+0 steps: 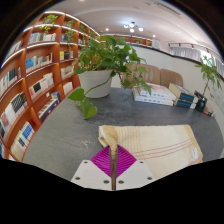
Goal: Fold towel
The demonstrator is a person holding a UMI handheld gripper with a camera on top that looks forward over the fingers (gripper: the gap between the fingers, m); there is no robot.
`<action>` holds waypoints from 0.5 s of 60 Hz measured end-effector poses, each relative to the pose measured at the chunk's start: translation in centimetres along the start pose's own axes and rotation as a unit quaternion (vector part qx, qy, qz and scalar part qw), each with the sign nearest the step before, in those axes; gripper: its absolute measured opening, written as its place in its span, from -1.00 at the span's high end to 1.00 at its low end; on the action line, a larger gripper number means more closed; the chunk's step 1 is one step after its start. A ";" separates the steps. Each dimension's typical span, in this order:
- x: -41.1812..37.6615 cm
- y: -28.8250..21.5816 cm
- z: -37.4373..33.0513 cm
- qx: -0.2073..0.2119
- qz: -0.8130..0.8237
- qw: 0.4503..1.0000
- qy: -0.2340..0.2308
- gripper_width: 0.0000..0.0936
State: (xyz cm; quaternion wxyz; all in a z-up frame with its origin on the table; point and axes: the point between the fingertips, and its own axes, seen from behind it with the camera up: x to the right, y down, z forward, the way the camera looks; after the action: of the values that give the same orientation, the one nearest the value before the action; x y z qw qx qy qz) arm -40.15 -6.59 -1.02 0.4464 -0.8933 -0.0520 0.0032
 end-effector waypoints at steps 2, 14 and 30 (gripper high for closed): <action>-0.1 0.1 -0.1 -0.010 0.014 1.000 -0.008 0.94; 2.2 -6.1 -3.2 -0.019 0.092 0.994 -0.061 0.94; 18.5 -11.5 -7.1 0.021 0.147 0.989 -0.024 0.94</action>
State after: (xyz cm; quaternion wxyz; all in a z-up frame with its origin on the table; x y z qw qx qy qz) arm -22.46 -3.66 13.22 0.4582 -0.8814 0.0696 0.0911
